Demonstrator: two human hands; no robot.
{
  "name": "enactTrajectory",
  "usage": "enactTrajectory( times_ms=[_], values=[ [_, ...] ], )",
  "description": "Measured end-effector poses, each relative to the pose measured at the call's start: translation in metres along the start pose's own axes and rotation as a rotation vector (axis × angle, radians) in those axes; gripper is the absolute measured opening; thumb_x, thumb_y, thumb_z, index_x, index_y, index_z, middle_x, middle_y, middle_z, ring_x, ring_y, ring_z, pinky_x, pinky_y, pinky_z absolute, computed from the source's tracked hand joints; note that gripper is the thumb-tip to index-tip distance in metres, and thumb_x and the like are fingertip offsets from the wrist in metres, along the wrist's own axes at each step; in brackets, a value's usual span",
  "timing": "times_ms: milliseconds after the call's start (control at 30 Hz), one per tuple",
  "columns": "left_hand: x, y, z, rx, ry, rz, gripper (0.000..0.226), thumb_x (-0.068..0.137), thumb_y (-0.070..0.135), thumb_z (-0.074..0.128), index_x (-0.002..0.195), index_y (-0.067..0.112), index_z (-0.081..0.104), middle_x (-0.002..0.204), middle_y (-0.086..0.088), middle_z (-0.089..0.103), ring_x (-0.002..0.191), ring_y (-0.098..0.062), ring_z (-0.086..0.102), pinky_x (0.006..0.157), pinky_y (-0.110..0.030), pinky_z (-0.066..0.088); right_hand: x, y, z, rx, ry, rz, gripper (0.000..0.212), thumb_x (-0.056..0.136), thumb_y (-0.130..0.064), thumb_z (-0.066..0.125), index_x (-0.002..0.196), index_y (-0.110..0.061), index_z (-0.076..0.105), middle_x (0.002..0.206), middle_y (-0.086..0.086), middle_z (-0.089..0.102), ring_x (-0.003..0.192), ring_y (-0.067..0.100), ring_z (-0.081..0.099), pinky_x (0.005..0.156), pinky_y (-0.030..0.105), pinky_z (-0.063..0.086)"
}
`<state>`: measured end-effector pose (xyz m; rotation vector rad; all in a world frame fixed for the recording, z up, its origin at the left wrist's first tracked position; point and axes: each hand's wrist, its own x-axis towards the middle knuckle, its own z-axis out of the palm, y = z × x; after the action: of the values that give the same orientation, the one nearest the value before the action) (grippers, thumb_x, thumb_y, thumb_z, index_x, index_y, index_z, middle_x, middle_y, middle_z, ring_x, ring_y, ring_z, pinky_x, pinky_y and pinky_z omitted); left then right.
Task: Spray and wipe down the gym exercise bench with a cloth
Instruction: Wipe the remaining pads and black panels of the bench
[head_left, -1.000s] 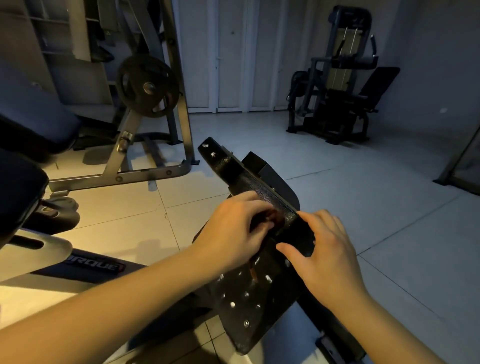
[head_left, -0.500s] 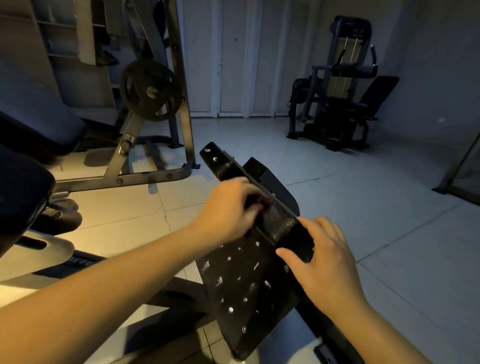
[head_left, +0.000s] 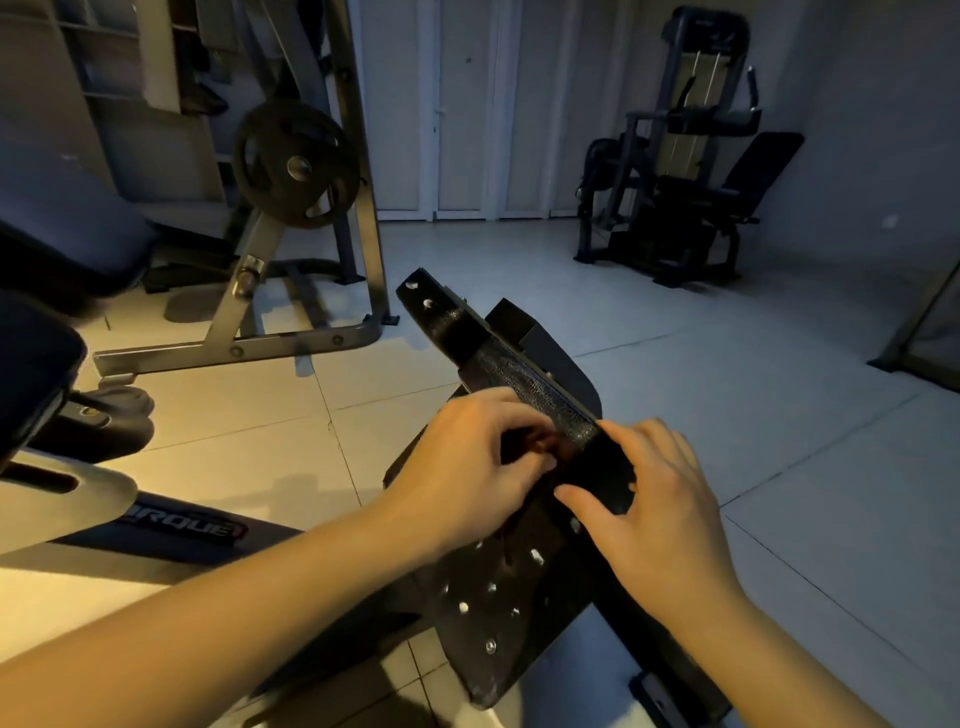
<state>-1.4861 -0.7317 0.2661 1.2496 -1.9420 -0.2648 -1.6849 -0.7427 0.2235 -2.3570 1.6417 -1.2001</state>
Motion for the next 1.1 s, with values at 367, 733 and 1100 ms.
enactTrajectory(
  times_ms=[367, 733, 1100],
  values=[
    [0.083, -0.090, -0.009, -0.016, 0.301, -0.480, 0.018, 0.096, 0.018, 0.070, 0.113, 0.015, 0.075, 0.100, -0.001, 0.072, 0.095, -0.017, 0.067, 0.079, -0.028, 0.052, -0.001, 0.003, 0.000, -0.006, -0.028, -0.008, 0.068, 0.081, -0.061, 0.066, 0.137, -0.026, 0.055, 0.119, -0.012, 0.051, 0.114, 0.009, 0.047, 0.084, 0.025, 0.051],
    [0.022, -0.026, 0.003, -0.106, 0.149, -0.079, 0.023, 0.092, 0.021, 0.074, 0.115, 0.024, 0.075, 0.105, 0.011, 0.068, 0.100, -0.004, 0.061, 0.089, -0.023, 0.051, 0.001, 0.004, 0.003, 0.010, -0.001, -0.021, 0.065, 0.079, -0.058, 0.069, 0.134, -0.025, 0.057, 0.112, -0.016, 0.050, 0.108, 0.006, 0.047, 0.080, 0.026, 0.055],
    [0.021, -0.006, 0.004, -0.125, -0.001, -0.017, 0.023, 0.093, 0.022, 0.072, 0.116, 0.027, 0.072, 0.105, 0.019, 0.066, 0.103, 0.001, 0.062, 0.086, -0.015, 0.051, 0.000, 0.000, 0.001, 0.006, -0.013, -0.010, 0.063, 0.081, -0.058, 0.066, 0.134, -0.025, 0.056, 0.112, -0.014, 0.049, 0.110, 0.007, 0.046, 0.081, 0.030, 0.055]
  ],
)
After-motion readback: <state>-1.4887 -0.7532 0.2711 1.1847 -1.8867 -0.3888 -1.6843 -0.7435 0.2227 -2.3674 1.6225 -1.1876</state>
